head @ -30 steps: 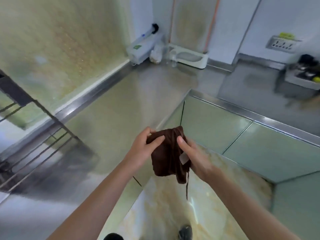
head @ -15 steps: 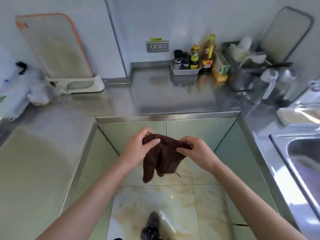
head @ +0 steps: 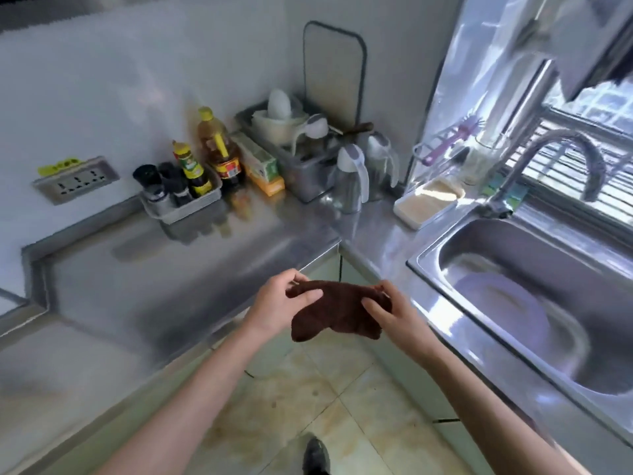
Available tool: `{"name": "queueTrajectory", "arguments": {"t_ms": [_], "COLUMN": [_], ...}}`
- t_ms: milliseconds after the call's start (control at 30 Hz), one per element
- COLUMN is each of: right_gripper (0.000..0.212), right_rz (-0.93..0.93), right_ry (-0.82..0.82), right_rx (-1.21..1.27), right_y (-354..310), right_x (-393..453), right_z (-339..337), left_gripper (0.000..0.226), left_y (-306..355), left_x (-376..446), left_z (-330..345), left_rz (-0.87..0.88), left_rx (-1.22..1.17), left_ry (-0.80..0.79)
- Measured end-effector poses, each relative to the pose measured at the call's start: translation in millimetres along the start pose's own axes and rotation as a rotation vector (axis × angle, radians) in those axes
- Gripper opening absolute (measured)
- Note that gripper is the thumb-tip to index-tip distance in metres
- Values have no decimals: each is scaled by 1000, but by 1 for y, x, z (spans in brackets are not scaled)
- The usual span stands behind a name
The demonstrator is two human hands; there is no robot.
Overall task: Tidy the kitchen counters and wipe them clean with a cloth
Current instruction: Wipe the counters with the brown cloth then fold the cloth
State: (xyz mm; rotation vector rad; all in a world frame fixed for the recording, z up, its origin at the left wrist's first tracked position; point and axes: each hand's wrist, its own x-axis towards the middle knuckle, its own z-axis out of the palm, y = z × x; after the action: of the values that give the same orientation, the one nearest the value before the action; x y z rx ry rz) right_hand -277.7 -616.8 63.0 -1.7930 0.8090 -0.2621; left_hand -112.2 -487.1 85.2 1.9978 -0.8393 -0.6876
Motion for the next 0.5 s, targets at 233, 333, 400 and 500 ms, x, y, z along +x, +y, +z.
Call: {"name": "queueTrajectory", "arguments": {"t_ms": [233, 333, 400, 500], "right_gripper": [5, 5, 4, 11], "right_rz": [150, 210, 262, 331], "right_ry": [234, 358, 427, 522], "right_rx": [125, 281, 397, 628], "right_y": [30, 46, 60, 79], "right_x": [23, 27, 28, 32], "right_z": [-46, -75, -98, -139], "left_gripper": [20, 19, 15, 15], "left_y": [29, 51, 70, 99], "left_x": [95, 117, 127, 144], "left_z": [41, 76, 103, 148], "left_rz": [5, -1, 24, 69], "left_rx": [-19, -81, -120, -168], "left_ry": [-397, -535, -585, -635]}}
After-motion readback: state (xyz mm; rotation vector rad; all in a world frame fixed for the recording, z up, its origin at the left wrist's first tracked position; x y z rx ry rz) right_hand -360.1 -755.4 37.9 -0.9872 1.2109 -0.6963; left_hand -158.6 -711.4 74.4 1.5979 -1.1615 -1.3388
